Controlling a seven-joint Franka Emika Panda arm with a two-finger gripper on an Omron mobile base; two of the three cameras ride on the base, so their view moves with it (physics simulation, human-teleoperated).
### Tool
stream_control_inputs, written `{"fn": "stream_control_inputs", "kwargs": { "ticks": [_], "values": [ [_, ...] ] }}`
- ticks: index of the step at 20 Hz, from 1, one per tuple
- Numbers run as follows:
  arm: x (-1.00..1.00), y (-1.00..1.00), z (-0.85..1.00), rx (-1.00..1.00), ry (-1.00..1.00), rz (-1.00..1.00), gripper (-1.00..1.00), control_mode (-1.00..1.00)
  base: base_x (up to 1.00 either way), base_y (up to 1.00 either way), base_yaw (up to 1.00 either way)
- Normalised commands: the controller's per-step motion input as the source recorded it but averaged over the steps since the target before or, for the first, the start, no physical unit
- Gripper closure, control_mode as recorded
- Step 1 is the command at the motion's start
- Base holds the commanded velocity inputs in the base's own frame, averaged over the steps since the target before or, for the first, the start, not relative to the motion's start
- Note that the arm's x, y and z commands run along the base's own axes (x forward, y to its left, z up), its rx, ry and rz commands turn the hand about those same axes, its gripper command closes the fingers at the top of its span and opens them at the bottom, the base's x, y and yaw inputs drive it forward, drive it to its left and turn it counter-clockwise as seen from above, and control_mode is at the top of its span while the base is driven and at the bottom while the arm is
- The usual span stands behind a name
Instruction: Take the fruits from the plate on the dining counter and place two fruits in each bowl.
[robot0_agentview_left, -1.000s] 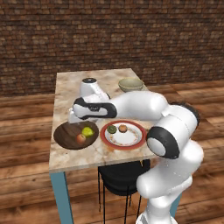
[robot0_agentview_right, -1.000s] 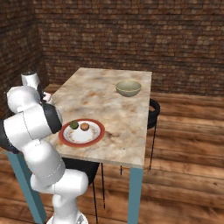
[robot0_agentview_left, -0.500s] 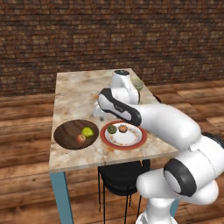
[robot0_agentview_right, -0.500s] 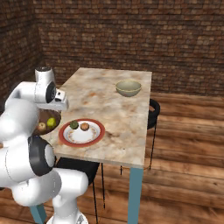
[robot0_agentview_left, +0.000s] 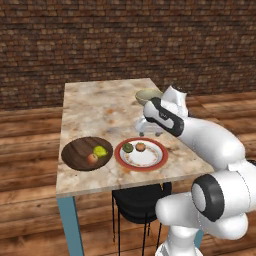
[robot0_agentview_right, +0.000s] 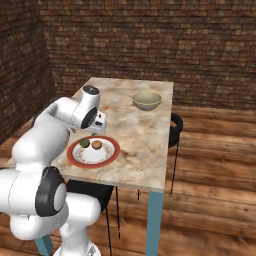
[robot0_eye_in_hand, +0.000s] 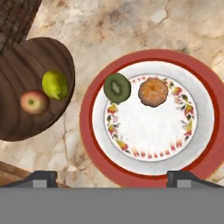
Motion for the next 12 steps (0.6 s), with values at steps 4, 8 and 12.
{"fn": "stream_control_inputs", "kwargs": {
  "ticks": [4, 8, 12],
  "values": [
    [0.35, -0.09, -0.49, -0.15, 0.0, 0.07, -1.0, -1.0, 0.0, 0.0, 0.0],
    [0.33, 0.02, -0.37, -0.23, 0.0, 0.17, -1.0, -1.0, 0.0, 0.0, 0.0],
    [0.34, -0.01, -0.15, -0.07, 0.0, 0.16, -1.0, -1.0, 0.0, 0.0, 0.0]
  ]
}}
